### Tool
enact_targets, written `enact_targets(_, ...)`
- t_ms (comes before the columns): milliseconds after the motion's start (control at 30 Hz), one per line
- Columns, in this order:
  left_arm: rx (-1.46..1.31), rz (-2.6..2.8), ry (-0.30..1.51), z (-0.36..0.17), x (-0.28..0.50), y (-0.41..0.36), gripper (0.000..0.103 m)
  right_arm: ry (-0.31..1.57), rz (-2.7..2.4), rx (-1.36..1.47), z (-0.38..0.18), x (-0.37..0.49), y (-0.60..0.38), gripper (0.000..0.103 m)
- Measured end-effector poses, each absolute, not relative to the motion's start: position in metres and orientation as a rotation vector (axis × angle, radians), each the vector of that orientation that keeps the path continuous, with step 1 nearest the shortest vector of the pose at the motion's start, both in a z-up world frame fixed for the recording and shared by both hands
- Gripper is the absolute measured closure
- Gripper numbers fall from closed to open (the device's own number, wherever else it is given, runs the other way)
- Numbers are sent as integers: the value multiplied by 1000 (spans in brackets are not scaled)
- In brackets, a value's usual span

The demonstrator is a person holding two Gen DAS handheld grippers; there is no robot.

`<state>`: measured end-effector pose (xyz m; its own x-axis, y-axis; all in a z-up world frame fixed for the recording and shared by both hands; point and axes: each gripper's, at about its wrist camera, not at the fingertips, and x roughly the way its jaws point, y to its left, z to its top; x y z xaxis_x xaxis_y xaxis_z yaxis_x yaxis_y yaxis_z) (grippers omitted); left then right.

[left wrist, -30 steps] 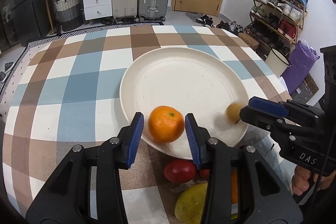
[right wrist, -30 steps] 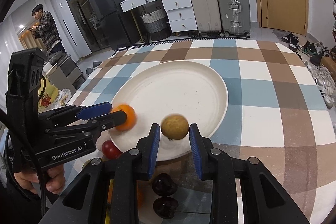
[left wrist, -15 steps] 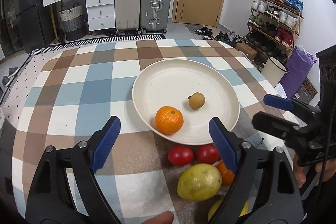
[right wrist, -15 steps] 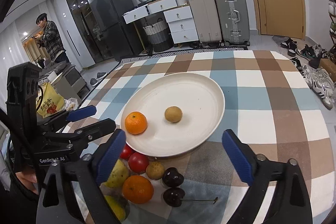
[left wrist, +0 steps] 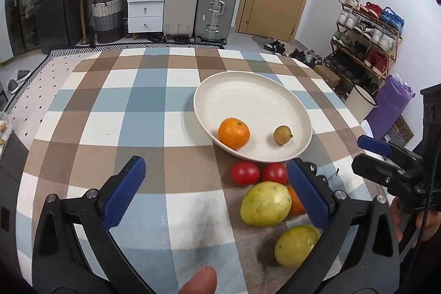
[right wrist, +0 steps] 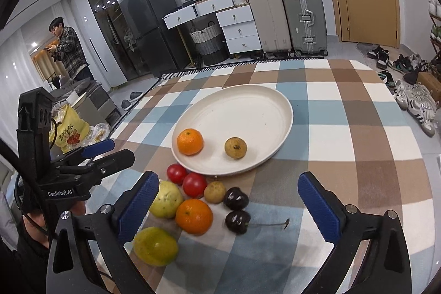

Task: Organize fruits
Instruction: 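Pull both open tools back from the plate toward the fruit cluster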

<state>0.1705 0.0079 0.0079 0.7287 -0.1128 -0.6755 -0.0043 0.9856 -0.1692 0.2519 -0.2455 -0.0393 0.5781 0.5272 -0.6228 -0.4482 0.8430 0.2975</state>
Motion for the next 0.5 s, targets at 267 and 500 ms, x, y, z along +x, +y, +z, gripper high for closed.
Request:
enact_targets(267,-130,-54,760,8,137,6,1,782,568,92,-47,229,-247,0)
enact_targets(500,-104,-56,784,-2,120,0,1,800,567,75,-58,216,-249,0)
